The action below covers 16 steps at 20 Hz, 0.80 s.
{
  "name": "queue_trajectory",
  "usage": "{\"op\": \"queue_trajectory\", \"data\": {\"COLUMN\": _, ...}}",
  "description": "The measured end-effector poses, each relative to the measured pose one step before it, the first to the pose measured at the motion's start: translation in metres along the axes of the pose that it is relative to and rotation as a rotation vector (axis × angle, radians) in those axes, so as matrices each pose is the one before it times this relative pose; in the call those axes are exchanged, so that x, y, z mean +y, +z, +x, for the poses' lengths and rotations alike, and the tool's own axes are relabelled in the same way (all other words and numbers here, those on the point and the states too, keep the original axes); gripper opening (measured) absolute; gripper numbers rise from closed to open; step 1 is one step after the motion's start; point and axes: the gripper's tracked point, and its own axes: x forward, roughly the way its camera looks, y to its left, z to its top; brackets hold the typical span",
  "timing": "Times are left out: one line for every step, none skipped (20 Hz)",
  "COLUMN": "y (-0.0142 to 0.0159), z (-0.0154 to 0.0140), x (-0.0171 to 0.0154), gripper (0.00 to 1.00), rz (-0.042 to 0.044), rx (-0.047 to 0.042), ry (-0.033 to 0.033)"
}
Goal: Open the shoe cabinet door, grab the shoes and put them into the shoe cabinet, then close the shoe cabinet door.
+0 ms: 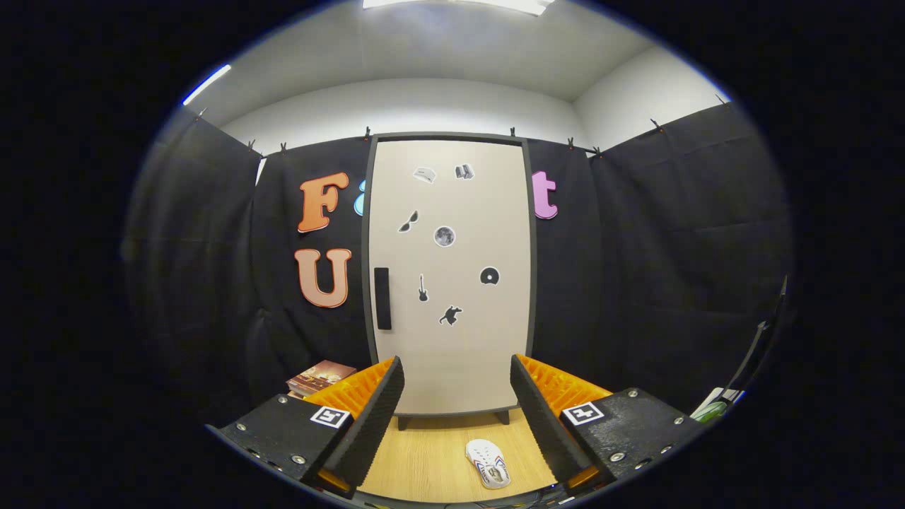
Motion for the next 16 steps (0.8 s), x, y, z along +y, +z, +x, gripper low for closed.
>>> {"op": "queue_trajectory", "data": {"y": 0.00091, "z": 0.01001, "x": 0.00756, "gripper": 0.94, "rz": -0.00008, "rx": 0.00011, "ry": 0.00914}}
{"op": "queue_trajectory", "data": {"y": -0.00130, "z": 0.01088, "x": 0.00997, "gripper": 0.94, "rz": 0.00343, "rx": 0.00357, "ry": 0.01172}}
{"op": "queue_trajectory", "data": {"y": -0.00021, "z": 0.01144, "x": 0.00949, "gripper": 0.94, "rz": 0.00380, "rx": 0.00377, "ry": 0.01182}}
{"op": "queue_trajectory", "data": {"y": -0.00085, "z": 0.01320, "x": 0.00913, "gripper": 0.94, "rz": 0.00082, "rx": 0.00589, "ry": 0.00989}}
{"op": "queue_trajectory", "data": {"y": -0.00138, "z": 0.01273, "x": 0.00812, "gripper": 0.94, "rz": -0.00585, "rx": 0.00888, "ry": 0.00733}}
{"op": "queue_trajectory", "data": {"y": -0.00086, "z": 0.01237, "x": 0.00731, "gripper": 0.94, "rz": -0.00913, "rx": 0.00481, "ry": 0.00455}}
{"op": "queue_trajectory", "data": {"y": 0.00012, "z": 0.01289, "x": 0.00597, "gripper": 0.94, "rz": -0.01078, "rx": 0.00339, "ry": -0.00233}}
{"op": "queue_trajectory", "data": {"y": 0.00067, "z": 0.01256, "x": 0.00544, "gripper": 0.94, "rz": -0.01031, "rx": 0.00114, "ry": -0.00041}}
{"op": "queue_trajectory", "data": {"y": 0.00055, "z": 0.01211, "x": 0.00693, "gripper": 0.94, "rz": -0.00792, "rx": 0.00349, "ry": 0.00274}}
{"op": "queue_trajectory", "data": {"y": -0.00011, "z": 0.01236, "x": 0.00737, "gripper": 0.94, "rz": -0.00627, "rx": 0.00064, "ry": 0.00436}}
{"op": "queue_trajectory", "data": {"y": 0.00161, "z": 0.01181, "x": 0.00532, "gripper": 0.94, "rz": -0.00768, "rx": 0.00403, "ry": -0.00007}}
{"op": "queue_trajectory", "data": {"y": 0.00078, "z": 0.01339, "x": 0.00590, "gripper": 0.94, "rz": -0.00494, "rx": 0.00014, "ry": -0.00198}}
{"op": "queue_trajectory", "data": {"y": 0.00199, "z": 0.01076, "x": 0.00664, "gripper": 0.94, "rz": -0.00582, "rx": 0.00042, "ry": 0.00256}}
{"op": "queue_trajectory", "data": {"y": 0.00126, "z": 0.01350, "x": 0.00709, "gripper": 0.94, "rz": -0.00554, "rx": -0.00021, "ry": 0.00363}}
{"op": "queue_trajectory", "data": {"y": 0.00167, "z": 0.01102, "x": 0.00483, "gripper": 0.94, "rz": -0.00846, "rx": 0.00026, "ry": -0.00023}}
{"op": "queue_trajectory", "data": {"y": 0.00113, "z": 0.01090, "x": 0.00474, "gripper": 0.94, "rz": -0.00873, "rx": 0.00145, "ry": 0.00010}}
